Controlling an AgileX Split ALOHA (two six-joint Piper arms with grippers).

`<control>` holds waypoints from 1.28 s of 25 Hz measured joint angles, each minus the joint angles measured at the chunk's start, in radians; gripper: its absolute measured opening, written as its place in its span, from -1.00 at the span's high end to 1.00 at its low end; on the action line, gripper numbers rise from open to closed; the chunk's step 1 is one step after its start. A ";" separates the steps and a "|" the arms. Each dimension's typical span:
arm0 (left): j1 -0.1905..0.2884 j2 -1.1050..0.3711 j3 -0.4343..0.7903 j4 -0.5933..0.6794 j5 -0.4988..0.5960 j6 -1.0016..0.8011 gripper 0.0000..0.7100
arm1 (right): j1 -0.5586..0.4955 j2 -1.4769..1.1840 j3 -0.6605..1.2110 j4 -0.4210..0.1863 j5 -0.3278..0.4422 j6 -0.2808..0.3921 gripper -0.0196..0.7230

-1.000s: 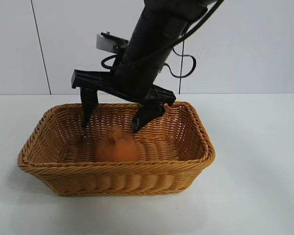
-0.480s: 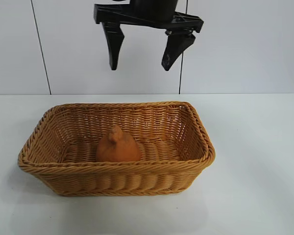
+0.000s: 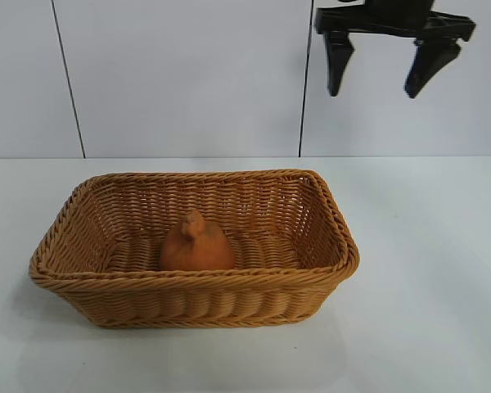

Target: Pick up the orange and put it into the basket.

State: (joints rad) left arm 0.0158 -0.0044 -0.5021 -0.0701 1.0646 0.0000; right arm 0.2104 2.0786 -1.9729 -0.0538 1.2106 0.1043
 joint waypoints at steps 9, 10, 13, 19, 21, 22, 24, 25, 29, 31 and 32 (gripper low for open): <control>0.000 0.000 0.000 0.000 0.000 0.000 -0.81 | -0.184 -0.001 0.008 -0.005 0.000 -0.043 -0.83; 0.000 0.000 0.000 0.000 0.000 0.000 -0.81 | -0.186 -0.008 0.027 -0.003 -0.001 -0.047 -0.83; 0.000 0.000 0.000 0.000 0.000 0.000 -0.81 | -0.186 -0.043 0.125 0.002 -0.002 -0.062 -0.83; 0.000 0.000 0.000 0.000 0.000 0.000 -0.81 | -0.186 -0.235 0.455 0.021 0.001 -0.092 -0.83; 0.000 0.000 0.000 0.000 0.000 0.000 -0.81 | -0.186 -0.330 0.576 0.043 0.006 -0.104 -0.83; 0.000 0.000 0.000 0.000 0.000 0.000 -0.81 | -0.186 -0.378 0.634 0.054 0.008 -0.104 -0.83; 0.000 0.000 0.000 0.000 0.000 0.000 -0.81 | -0.186 -0.466 0.736 0.062 0.008 -0.112 -0.83; 0.000 0.000 0.000 0.000 0.000 0.000 -0.81 | -0.186 -0.513 0.790 0.063 0.008 -0.113 -0.83; 0.000 0.000 0.000 0.000 0.001 0.000 -0.81 | -0.186 -0.706 0.999 0.065 0.008 -0.117 -0.83; 0.000 0.000 0.000 -0.001 0.001 0.000 -0.81 | -0.186 -0.807 1.101 0.065 -0.001 -0.117 -0.83; 0.000 0.000 0.000 -0.001 0.001 0.000 -0.81 | -0.186 -0.864 1.158 0.065 -0.018 -0.118 -0.83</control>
State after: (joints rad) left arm 0.0158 -0.0044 -0.5021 -0.0710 1.0655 0.0000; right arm 0.0245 1.2145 -0.8154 0.0110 1.1925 -0.0138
